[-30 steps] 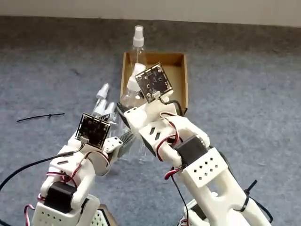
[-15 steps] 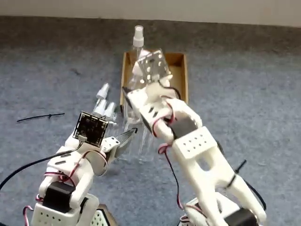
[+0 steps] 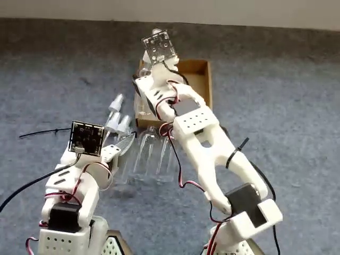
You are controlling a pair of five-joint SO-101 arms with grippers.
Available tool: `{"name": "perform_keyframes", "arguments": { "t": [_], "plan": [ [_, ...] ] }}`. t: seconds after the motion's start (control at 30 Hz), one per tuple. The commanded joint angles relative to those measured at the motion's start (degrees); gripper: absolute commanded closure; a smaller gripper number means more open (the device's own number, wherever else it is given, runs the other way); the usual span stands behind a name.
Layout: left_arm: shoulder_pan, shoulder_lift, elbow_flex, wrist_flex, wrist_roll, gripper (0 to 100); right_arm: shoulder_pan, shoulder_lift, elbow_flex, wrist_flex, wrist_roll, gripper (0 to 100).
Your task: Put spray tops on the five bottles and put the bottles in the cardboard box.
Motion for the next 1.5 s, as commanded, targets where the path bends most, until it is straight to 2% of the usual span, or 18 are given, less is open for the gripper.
{"name": "perform_keyframes", "arguments": {
  "t": [0.0, 0.17, 0.27, 0.47, 0.97, 1.33, 1.47],
  "plan": [
    [-1.8, 0.0, -0.1, -2.3, -0.4, 70, 2.9, 0.9, -1.0, -14.1, 0.8, 99.5],
    [-6.1, 0.1, -0.1, -4.0, -0.3, 70, 3.5, 3.3, 6.8, -30.3, 0.8, 99.5],
    [-6.1, 0.1, -0.1, -4.0, -0.3, 70, 3.5, 4.3, 9.6, -33.4, 1.3, 99.5],
    [-6.1, 0.1, -0.1, -4.1, -0.3, 70, 3.5, 7.3, 12.0, -38.7, 10.5, 99.5],
    [-6.1, 0.1, -0.1, -3.9, -0.3, 70, 3.4, 8.3, 18.8, -47.2, 11.0, 99.5],
    [-6.1, 0.1, 0.0, -3.9, -0.3, 70, 2.1, 14.2, 18.2, -47.5, 11.2, 99.5],
    [-6.1, 0.1, 0.0, -3.9, -0.3, 70, 2.2, 14.9, 18.7, -52.1, 11.2, 99.5]
  ]
}}
